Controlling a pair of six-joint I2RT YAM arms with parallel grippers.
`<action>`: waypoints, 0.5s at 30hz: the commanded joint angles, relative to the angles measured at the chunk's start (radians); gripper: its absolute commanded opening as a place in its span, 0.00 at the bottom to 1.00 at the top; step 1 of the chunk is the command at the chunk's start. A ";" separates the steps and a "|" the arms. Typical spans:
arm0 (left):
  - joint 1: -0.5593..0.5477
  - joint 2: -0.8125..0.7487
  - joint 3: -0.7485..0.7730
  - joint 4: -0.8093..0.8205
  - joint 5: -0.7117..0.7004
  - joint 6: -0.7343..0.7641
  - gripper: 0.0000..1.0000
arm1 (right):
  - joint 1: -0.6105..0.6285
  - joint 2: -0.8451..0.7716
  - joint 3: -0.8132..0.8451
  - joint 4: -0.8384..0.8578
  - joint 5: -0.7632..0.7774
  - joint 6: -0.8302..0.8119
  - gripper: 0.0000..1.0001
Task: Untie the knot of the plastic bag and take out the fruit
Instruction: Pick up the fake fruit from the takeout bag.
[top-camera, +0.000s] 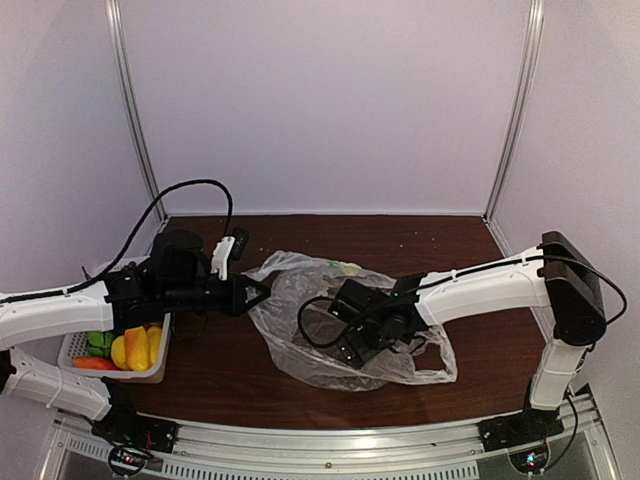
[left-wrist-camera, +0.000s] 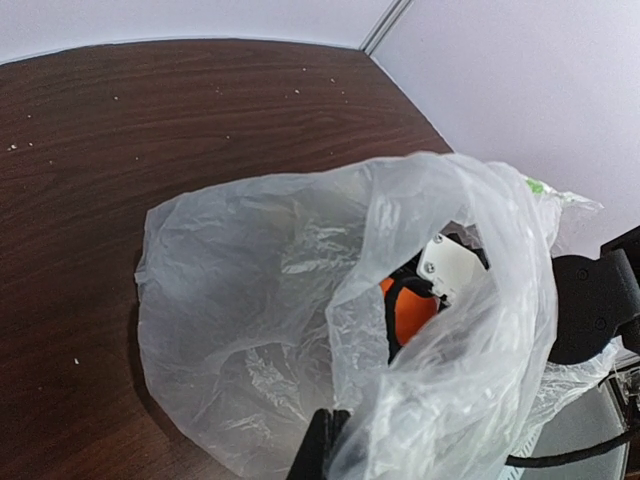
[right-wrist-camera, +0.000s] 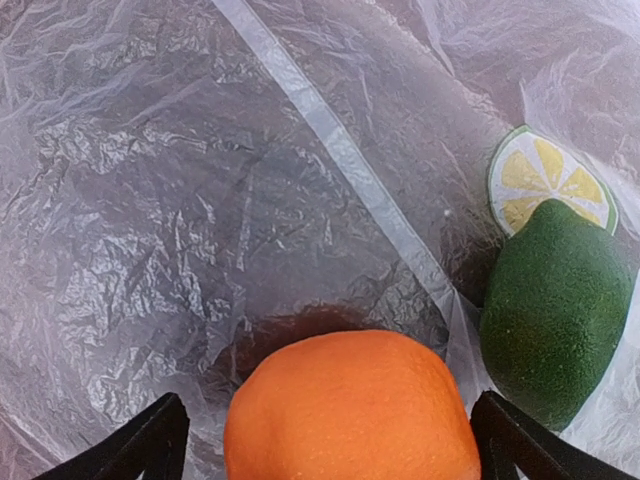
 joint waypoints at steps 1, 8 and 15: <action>-0.006 -0.015 0.004 0.011 -0.015 -0.004 0.00 | -0.011 0.021 -0.026 0.019 0.003 0.016 0.99; -0.005 -0.018 0.004 0.006 -0.017 -0.006 0.00 | -0.012 0.020 -0.018 0.021 -0.003 0.016 0.84; -0.006 -0.015 0.004 0.002 -0.016 -0.009 0.00 | -0.012 -0.002 -0.018 0.017 -0.001 0.017 0.77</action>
